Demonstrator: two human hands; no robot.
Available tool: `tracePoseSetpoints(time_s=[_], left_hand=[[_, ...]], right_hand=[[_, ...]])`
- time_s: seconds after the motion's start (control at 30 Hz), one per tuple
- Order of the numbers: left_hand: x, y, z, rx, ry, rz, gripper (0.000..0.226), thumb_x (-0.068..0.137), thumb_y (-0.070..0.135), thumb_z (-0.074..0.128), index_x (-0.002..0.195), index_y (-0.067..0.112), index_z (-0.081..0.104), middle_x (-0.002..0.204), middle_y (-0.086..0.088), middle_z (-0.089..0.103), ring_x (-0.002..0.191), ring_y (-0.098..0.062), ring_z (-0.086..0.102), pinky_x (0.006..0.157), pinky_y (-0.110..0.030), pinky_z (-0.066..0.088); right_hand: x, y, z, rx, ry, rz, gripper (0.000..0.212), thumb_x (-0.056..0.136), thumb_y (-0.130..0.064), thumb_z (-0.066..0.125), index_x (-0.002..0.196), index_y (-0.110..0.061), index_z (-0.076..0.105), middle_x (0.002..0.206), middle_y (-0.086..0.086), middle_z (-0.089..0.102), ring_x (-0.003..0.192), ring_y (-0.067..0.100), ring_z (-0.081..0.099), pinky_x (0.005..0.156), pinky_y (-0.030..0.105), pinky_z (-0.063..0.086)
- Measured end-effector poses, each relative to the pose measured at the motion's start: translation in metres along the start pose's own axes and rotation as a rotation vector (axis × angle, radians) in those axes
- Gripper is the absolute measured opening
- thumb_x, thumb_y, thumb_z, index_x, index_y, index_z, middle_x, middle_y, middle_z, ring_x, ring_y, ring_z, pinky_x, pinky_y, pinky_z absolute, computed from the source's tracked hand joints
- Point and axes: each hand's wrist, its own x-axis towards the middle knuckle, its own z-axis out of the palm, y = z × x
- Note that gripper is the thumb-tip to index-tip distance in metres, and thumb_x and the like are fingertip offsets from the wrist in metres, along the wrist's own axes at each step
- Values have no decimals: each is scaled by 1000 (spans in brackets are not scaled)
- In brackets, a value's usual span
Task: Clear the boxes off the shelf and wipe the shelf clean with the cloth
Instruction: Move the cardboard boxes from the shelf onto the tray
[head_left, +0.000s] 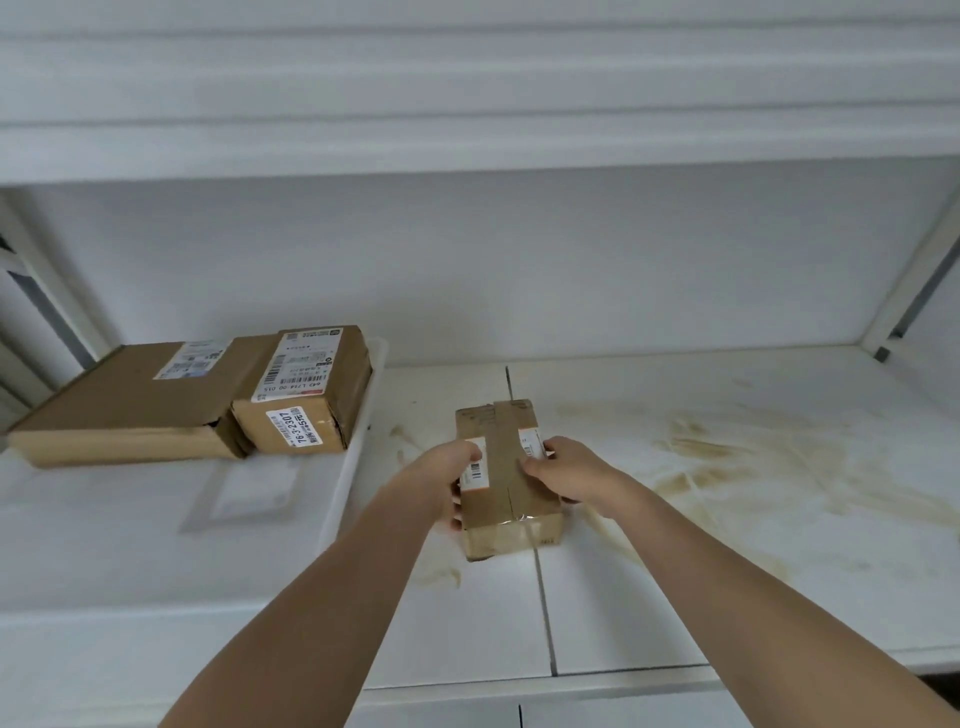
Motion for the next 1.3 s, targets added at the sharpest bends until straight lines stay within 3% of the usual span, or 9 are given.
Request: tracePoseSetpoints(time_s=[0.2, 0.33, 0.47, 0.57, 0.77, 0.9, 1.0, 1.13, 1.3], left_hand=[[-15, 4, 14, 22, 86, 6, 16, 88, 22, 55, 96, 8, 57, 111, -16, 63, 92, -31, 61, 87, -42, 50], [-22, 10, 14, -23, 117, 31, 23, 87, 20, 57, 104, 6, 55, 113, -17, 60, 89, -30, 60, 77, -41, 51], [-32, 30, 13, -90, 134, 146, 15, 87, 21, 59, 97, 11, 57, 104, -13, 60, 85, -28, 59, 77, -39, 53], [-46, 44, 12, -145, 95, 220, 7, 88, 20, 57, 92, 14, 57, 92, -10, 61, 79, -27, 59, 69, -38, 51], [-61, 53, 22, -109, 66, 300, 5, 91, 23, 57, 91, 19, 55, 83, -3, 58, 73, -19, 57, 64, -32, 50], [-68, 54, 16, -121, 41, 251, 13, 86, 24, 62, 92, 13, 57, 86, -10, 59, 76, -27, 59, 70, -37, 51], [-69, 55, 11, -97, 30, 238, 15, 86, 25, 60, 92, 11, 58, 82, -11, 59, 68, -27, 58, 62, -35, 48], [-74, 54, 0, -82, -43, 240, 18, 93, 23, 50, 81, 9, 55, 58, -11, 60, 64, -25, 49, 65, -38, 49], [-72, 61, -12, -57, -69, 224, 34, 94, 31, 53, 113, 3, 53, 96, -20, 59, 84, -38, 61, 65, -50, 52]], right_hand=[[2, 3, -12, -18, -71, -57, 24, 95, -36, 53, 97, -13, 60, 91, 2, 61, 77, 17, 58, 65, 27, 43], [0, -6, -22, -51, -62, -156, 33, 97, -32, 52, 109, -4, 62, 90, 2, 60, 74, 13, 55, 63, 25, 40], [-7, -26, -35, -104, 115, -325, 36, 94, -39, 51, 108, -8, 62, 100, 6, 66, 88, 21, 63, 75, 33, 49], [-8, -38, -45, -125, 285, -431, 46, 86, -53, 45, 108, -16, 60, 100, 3, 63, 93, 23, 62, 71, 30, 44], [-21, -57, -55, -166, 405, -519, 38, 95, -38, 50, 125, -15, 55, 114, 4, 60, 105, 24, 57, 80, 32, 44], [-26, -58, -58, -147, 306, -490, 34, 96, -40, 50, 113, -11, 59, 104, 4, 65, 96, 23, 61, 76, 33, 47], [-32, -59, -65, -65, 280, -448, 41, 99, -41, 45, 117, -7, 59, 112, 11, 65, 101, 26, 61, 88, 39, 48], [-39, -62, -72, -4, 182, -366, 52, 102, -44, 34, 125, -3, 56, 121, 6, 58, 109, 23, 55, 95, 34, 44], [-38, -58, -84, 27, 115, -269, 51, 101, -50, 28, 119, -11, 56, 117, 10, 61, 95, 21, 57, 85, 33, 47]])
